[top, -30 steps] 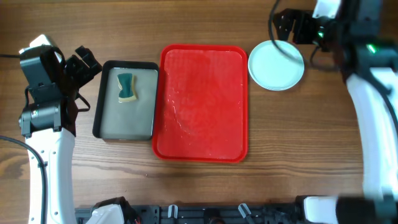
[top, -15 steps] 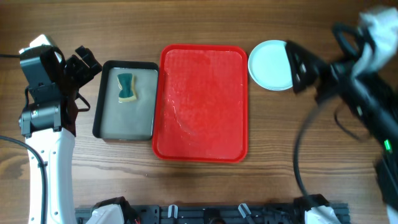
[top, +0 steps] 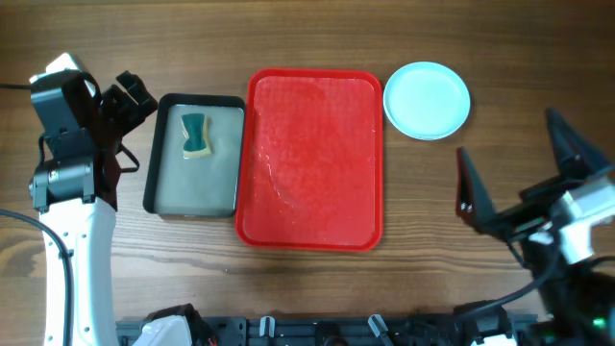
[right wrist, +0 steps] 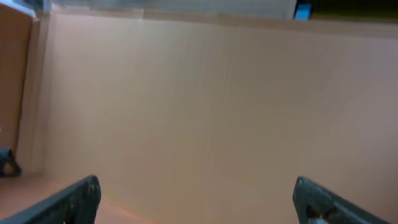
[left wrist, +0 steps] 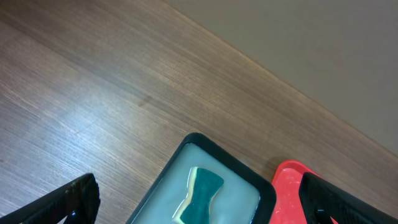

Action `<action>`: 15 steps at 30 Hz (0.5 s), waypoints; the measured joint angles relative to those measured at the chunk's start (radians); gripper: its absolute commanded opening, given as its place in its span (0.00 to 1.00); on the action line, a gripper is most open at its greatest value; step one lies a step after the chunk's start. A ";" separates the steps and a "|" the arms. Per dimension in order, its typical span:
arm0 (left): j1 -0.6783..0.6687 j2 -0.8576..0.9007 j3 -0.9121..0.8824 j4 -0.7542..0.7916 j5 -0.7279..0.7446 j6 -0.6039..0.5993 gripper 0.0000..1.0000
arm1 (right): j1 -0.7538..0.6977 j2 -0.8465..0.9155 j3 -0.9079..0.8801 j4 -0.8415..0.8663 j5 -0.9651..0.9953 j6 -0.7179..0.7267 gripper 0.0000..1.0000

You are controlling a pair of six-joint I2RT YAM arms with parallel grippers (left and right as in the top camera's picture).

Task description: Clean dirty plates on tray and stack at the side

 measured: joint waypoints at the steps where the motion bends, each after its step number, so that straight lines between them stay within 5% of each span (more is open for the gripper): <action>1: 0.000 0.000 0.000 -0.001 0.000 0.000 1.00 | 0.000 -0.018 -0.047 0.048 0.000 -0.003 1.00; 6: 0.000 0.000 0.000 -0.001 0.000 0.000 1.00 | 0.000 -0.127 -0.332 0.239 0.000 -0.010 0.99; 15: 0.000 0.000 0.000 0.000 0.000 0.000 1.00 | 0.000 -0.313 -0.577 0.292 0.017 -0.015 1.00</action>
